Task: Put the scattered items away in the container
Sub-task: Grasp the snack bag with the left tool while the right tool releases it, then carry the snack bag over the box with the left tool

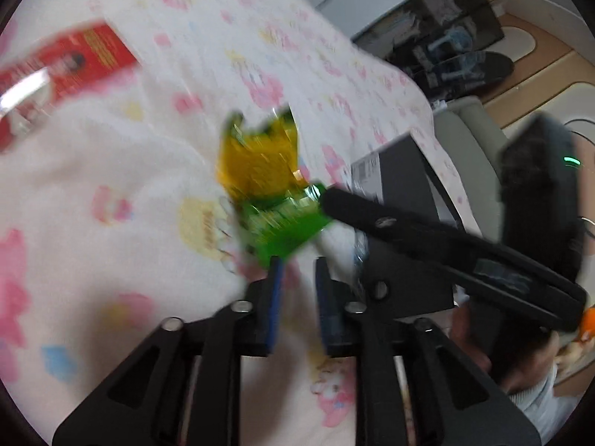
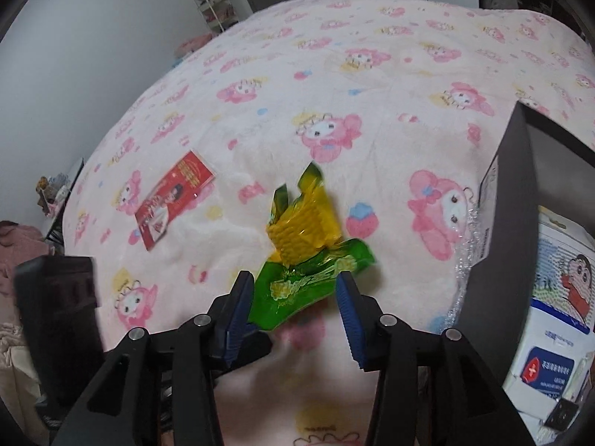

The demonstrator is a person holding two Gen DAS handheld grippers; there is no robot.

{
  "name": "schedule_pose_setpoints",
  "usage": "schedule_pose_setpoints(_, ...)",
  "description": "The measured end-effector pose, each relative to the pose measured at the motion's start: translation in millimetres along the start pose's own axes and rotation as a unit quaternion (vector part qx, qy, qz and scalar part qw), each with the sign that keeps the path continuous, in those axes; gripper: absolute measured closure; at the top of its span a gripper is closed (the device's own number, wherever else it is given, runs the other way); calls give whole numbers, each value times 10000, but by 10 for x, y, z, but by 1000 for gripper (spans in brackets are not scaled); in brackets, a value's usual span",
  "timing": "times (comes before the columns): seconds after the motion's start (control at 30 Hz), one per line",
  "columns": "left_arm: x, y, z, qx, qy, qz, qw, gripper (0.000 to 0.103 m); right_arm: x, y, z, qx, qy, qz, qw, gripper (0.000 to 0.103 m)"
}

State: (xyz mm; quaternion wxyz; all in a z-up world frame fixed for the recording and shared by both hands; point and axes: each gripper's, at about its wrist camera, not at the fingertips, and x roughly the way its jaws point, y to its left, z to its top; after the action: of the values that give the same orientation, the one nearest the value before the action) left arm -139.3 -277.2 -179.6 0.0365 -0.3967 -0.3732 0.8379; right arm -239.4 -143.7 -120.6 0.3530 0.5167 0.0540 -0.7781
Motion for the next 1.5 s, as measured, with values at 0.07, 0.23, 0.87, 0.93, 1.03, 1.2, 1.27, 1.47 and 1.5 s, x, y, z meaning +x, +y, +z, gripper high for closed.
schedule_pose_setpoints(0.07,-41,129,59,-232,-75,30,9997,82,153,1,9,-62,133,-199,9997,61)
schedule_pose_setpoints(0.23,214,324,258,-761,270,-223,9965,66,405,-64,-41,175,410,-560,9974,61)
schedule_pose_setpoints(0.87,-223,122,-237,-271,532,630,9962,100,-425,98,-511,-146,2,-134,9998,61)
schedule_pose_setpoints(0.93,-432,165,-435,-140,711,634,9954,99,-413,129,-583,-165,98,31,9998,61)
schedule_pose_setpoints(1.03,-703,286,-669,-115,751,658,9949,96,-310,232,-758,-367,360,175,9985,60)
schedule_pose_setpoints(1.2,-751,437,-711,-499,582,509,9958,90,19,372,-1010,-431,963,631,9924,60)
schedule_pose_setpoints(1.27,-680,436,-704,-464,627,599,9952,83,176,434,-1110,-574,1157,550,9901,60)
schedule_pose_setpoints(1.47,-475,260,-783,-222,864,966,9913,85,353,390,-1302,-403,1195,735,9893,68)
schedule_pose_setpoints(1.5,-502,176,-798,-92,841,919,9922,85,318,394,-1308,-397,1202,853,9883,76)
